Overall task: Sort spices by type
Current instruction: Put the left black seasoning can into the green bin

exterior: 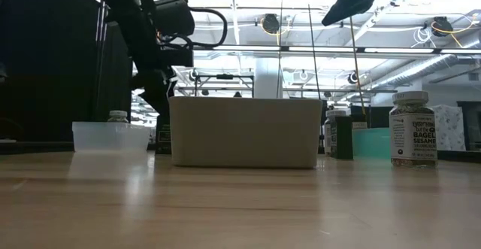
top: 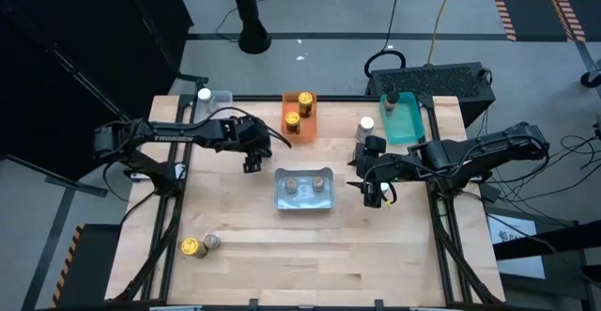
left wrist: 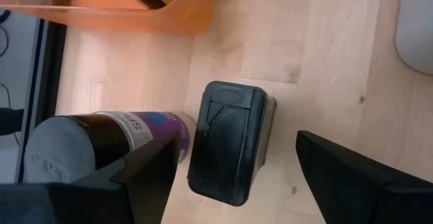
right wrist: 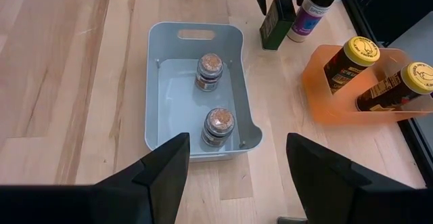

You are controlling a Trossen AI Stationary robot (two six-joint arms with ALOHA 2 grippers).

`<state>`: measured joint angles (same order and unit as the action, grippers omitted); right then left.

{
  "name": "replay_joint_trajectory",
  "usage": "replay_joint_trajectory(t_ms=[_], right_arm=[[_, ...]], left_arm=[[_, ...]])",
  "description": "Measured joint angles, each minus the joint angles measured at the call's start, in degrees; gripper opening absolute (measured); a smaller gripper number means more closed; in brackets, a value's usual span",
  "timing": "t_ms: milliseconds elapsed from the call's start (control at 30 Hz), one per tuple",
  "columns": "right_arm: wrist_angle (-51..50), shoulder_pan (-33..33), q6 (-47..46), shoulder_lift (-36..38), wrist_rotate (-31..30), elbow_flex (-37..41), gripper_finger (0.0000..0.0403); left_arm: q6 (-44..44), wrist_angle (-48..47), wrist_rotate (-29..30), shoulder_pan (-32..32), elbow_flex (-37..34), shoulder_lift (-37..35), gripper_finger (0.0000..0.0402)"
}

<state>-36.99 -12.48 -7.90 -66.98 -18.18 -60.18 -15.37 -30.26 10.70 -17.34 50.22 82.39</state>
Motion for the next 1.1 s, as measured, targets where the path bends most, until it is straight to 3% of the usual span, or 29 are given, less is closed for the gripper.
replay_joint_trajectory(t_ms=[567,700,867,1100], right_arm=[[0.00,0.00,-0.44,0.00,0.01,0.00,0.0228],[0.00,0.00,-0.44,0.00,0.01,0.00,0.0228],[0.57,0.01,-0.19,0.00,0.01,0.00,0.0228],[3.00,0.00,1.69,0.00,-0.02,0.00,0.0228]], left_arm=[[2.39,0.74,-0.90,2.34,-0.02,6.03,0.0293],[3.06,0.32,-0.91,3.57,-0.02,6.03,0.0244],[4.50,-1.18,-0.16,4.22,0.01,5.97,0.0129],[5.59,-4.91,0.96,6.16,1.19,0.12,0.0122]])
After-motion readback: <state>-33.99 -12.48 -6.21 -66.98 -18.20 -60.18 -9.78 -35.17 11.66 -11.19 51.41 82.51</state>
